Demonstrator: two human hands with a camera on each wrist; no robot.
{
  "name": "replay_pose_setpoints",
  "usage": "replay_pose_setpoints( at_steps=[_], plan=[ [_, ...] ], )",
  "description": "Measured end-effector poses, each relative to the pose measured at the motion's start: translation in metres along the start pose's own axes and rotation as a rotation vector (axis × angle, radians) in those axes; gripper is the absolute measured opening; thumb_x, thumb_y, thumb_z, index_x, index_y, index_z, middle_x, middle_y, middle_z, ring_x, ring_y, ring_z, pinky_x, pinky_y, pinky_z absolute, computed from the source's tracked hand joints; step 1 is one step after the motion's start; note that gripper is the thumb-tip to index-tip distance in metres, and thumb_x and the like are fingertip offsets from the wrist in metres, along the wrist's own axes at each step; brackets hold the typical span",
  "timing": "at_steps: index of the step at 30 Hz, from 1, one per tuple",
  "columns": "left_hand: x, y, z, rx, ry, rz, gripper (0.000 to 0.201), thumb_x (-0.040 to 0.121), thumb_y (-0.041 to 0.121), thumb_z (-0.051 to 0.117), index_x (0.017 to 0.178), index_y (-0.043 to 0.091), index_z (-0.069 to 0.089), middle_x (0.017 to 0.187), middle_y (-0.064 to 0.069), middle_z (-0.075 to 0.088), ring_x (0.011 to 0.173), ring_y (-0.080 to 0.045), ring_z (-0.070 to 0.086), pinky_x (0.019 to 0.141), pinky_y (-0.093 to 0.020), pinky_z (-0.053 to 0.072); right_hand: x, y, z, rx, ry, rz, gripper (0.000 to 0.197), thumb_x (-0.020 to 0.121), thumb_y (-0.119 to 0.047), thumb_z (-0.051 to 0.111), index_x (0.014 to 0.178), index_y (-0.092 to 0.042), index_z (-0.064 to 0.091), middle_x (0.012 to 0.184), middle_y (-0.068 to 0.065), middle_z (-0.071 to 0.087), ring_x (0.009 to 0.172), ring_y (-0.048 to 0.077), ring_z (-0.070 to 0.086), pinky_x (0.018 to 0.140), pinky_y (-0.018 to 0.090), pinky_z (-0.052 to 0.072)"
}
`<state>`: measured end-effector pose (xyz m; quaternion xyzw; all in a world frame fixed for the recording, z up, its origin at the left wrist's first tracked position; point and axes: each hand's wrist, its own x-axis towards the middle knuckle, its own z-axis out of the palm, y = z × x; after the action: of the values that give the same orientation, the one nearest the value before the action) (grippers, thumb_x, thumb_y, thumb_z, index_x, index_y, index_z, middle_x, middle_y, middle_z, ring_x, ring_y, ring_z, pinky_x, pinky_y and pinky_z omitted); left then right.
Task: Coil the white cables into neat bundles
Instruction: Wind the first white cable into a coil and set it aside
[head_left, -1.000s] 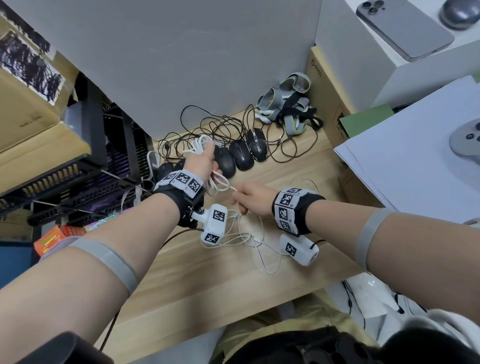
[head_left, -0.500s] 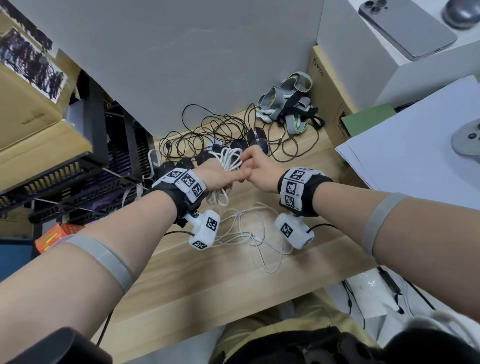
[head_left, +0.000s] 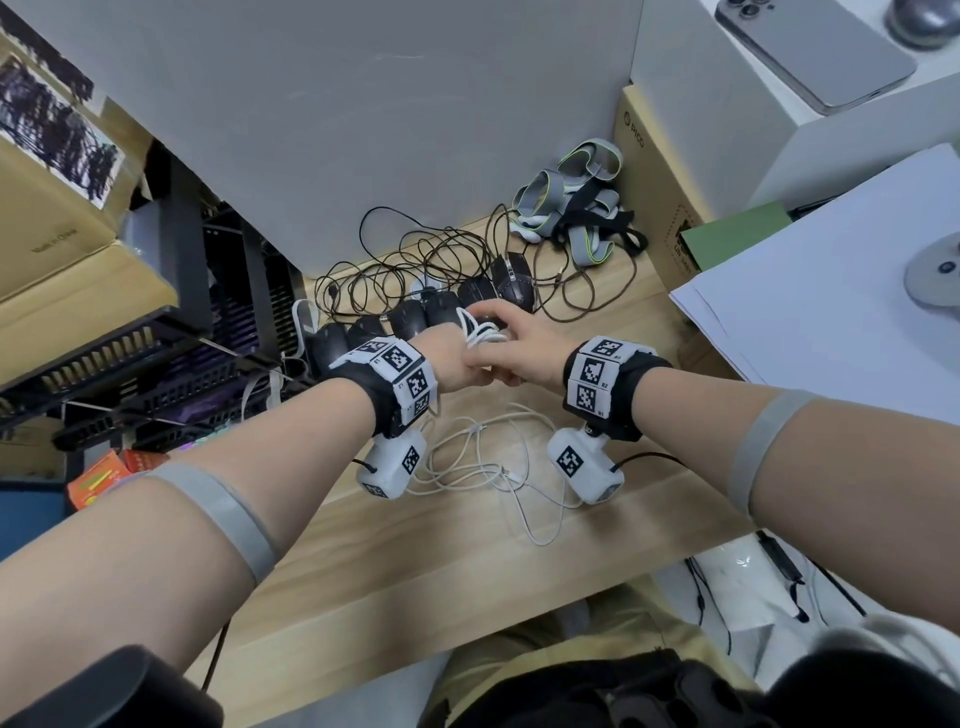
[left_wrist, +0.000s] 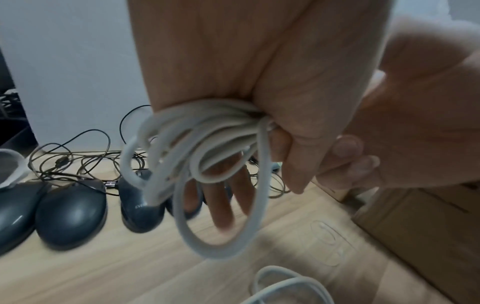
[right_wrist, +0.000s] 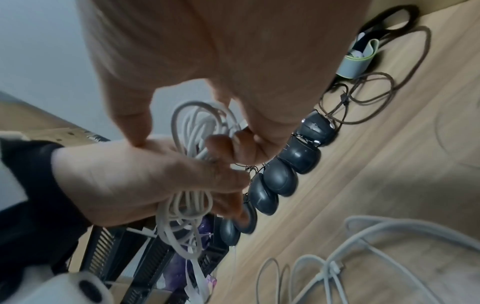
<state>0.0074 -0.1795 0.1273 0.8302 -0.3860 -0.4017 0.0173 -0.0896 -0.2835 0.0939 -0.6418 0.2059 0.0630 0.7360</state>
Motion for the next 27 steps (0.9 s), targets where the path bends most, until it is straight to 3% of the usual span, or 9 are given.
replay_pose_setpoints(
  at_steps=[3, 7, 9, 11, 15, 19, 21, 24, 27],
  plan=[
    [0.002, -0.002, 0.005, 0.066, -0.023, -0.001, 0.017, 0.095, 0.025, 0.063, 0.079, 0.030, 0.064, 0.062, 0.001, 0.067, 0.057, -0.021, 0.065, 0.059, -0.034, 0.057, -0.001, 0.003, 0.000, -0.017, 0.011, 0.018, 0.052, 0.084, -0.027, 0.074, 0.129, -0.024, 0.048, 0.068, 0.000, 0.053, 0.052, 0.013, 0.046, 0.049, 0.028, 0.038],
    [0.004, 0.000, 0.015, 0.047, -0.025, 0.007, 0.014, 0.093, 0.033, 0.068, 0.094, 0.020, 0.065, 0.075, 0.001, 0.061, 0.067, -0.025, 0.069, 0.061, -0.037, 0.061, 0.004, 0.022, -0.003, 0.041, 0.049, -0.022, 0.018, 0.087, -0.023, 0.071, 0.095, -0.022, 0.054, 0.067, 0.001, 0.056, 0.047, 0.012, 0.046, 0.045, 0.026, 0.038],
    [0.010, -0.005, 0.022, -0.022, -0.044, 0.025, 0.014, 0.092, 0.032, 0.070, 0.095, 0.018, 0.068, 0.072, 0.005, 0.061, 0.066, -0.014, 0.070, 0.059, -0.023, 0.058, 0.005, 0.036, -0.001, 0.076, 0.081, -0.008, 0.019, 0.088, -0.025, 0.069, 0.087, -0.021, 0.051, 0.065, 0.000, 0.056, 0.045, 0.011, 0.046, 0.040, 0.022, 0.037],
    [0.012, -0.009, 0.030, -0.068, -0.009, 0.035, 0.015, 0.091, 0.031, 0.073, 0.091, 0.018, 0.065, 0.067, 0.007, 0.060, 0.057, -0.010, 0.062, 0.046, -0.011, 0.045, 0.005, 0.051, -0.001, 0.135, 0.155, 0.038, 0.019, 0.089, -0.025, 0.068, 0.086, -0.018, 0.050, 0.062, -0.002, 0.056, 0.042, 0.008, 0.048, 0.038, 0.020, 0.037],
    [0.019, -0.014, 0.047, -0.128, -0.051, 0.022, 0.030, 0.099, 0.039, 0.062, 0.098, 0.009, 0.062, 0.064, -0.004, 0.066, 0.043, -0.012, 0.057, 0.041, -0.018, 0.045, 0.008, 0.088, -0.006, 0.262, 0.317, 0.226, 0.023, 0.086, -0.031, 0.069, 0.088, -0.018, 0.050, 0.061, 0.006, 0.054, 0.042, 0.012, 0.044, 0.038, 0.021, 0.031],
    [0.029, -0.009, 0.056, 0.030, -0.083, 0.018, 0.044, 0.104, 0.045, 0.049, 0.107, 0.003, 0.063, 0.079, -0.007, 0.063, 0.057, -0.016, 0.054, 0.050, -0.027, 0.039, 0.009, 0.103, -0.012, 0.323, 0.266, 0.323, 0.030, 0.084, -0.042, 0.065, 0.090, -0.015, 0.055, 0.063, 0.009, 0.055, 0.044, 0.016, 0.042, 0.041, 0.023, 0.027],
    [0.034, -0.012, 0.055, 0.067, -0.071, 0.001, 0.046, 0.106, 0.045, 0.043, 0.109, 0.003, 0.062, 0.077, -0.003, 0.060, 0.062, -0.016, 0.053, 0.054, -0.028, 0.038, 0.008, 0.103, -0.024, 0.239, 0.341, 0.367, 0.031, 0.086, -0.044, 0.057, 0.094, -0.015, 0.061, 0.074, 0.007, 0.066, 0.046, 0.017, 0.049, 0.042, 0.024, 0.033],
    [0.035, -0.021, 0.046, 0.048, -0.012, -0.072, 0.044, 0.107, 0.044, 0.041, 0.107, 0.005, 0.060, 0.074, -0.001, 0.055, 0.057, -0.012, 0.049, 0.050, -0.026, 0.036, -0.001, 0.107, -0.051, -0.065, 0.711, 0.359, 0.011, 0.086, -0.024, 0.054, 0.092, -0.021, 0.062, 0.091, 0.003, 0.070, 0.066, 0.021, 0.062, 0.060, 0.029, 0.048],
    [0.035, -0.032, 0.040, 0.047, 0.018, -0.084, 0.042, 0.107, 0.044, 0.041, 0.097, 0.005, 0.055, 0.083, -0.008, 0.057, 0.063, -0.017, 0.052, 0.059, -0.030, 0.037, -0.008, 0.121, -0.080, -0.362, 0.816, 0.366, 0.021, 0.084, -0.011, 0.047, 0.087, -0.024, 0.063, 0.093, -0.002, 0.067, 0.076, 0.020, 0.060, 0.066, 0.024, 0.043]
  ],
)
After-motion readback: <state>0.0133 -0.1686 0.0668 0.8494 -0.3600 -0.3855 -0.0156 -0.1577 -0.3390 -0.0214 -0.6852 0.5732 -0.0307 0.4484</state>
